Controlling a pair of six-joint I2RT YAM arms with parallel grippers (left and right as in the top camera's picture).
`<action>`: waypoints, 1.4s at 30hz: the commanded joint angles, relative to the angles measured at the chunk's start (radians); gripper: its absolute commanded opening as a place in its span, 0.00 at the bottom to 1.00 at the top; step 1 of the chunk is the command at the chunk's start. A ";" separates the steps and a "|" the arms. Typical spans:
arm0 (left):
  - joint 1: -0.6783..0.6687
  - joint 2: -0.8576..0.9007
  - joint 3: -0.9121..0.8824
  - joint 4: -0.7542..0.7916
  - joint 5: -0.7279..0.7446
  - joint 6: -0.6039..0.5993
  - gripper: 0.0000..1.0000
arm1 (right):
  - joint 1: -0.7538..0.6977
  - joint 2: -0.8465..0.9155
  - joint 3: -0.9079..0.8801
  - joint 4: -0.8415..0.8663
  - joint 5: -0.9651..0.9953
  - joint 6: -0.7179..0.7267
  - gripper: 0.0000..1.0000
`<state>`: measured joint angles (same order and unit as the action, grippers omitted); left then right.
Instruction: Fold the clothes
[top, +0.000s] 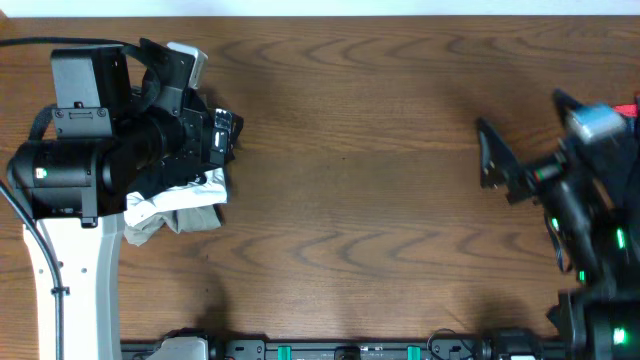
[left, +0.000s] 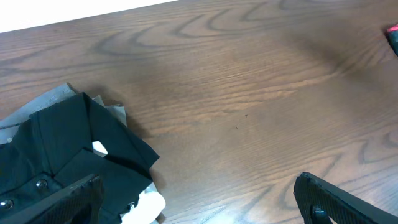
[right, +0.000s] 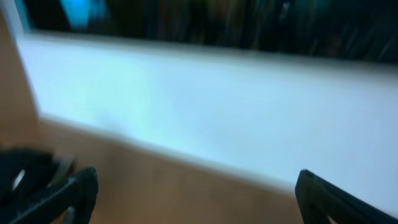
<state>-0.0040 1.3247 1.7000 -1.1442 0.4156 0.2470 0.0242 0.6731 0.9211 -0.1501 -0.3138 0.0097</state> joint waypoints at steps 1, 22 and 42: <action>-0.004 0.002 -0.004 0.000 -0.002 0.003 0.98 | 0.003 -0.126 -0.126 0.090 0.081 -0.009 0.99; -0.004 0.002 -0.004 0.000 -0.002 0.003 0.98 | 0.035 -0.668 -0.777 0.388 0.150 -0.104 0.99; -0.004 0.002 -0.004 0.000 -0.002 0.003 0.98 | 0.035 -0.662 -0.916 0.094 0.130 -0.093 0.99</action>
<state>-0.0040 1.3251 1.7000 -1.1439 0.4149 0.2470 0.0513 0.0132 0.0071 -0.0521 -0.1795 -0.0814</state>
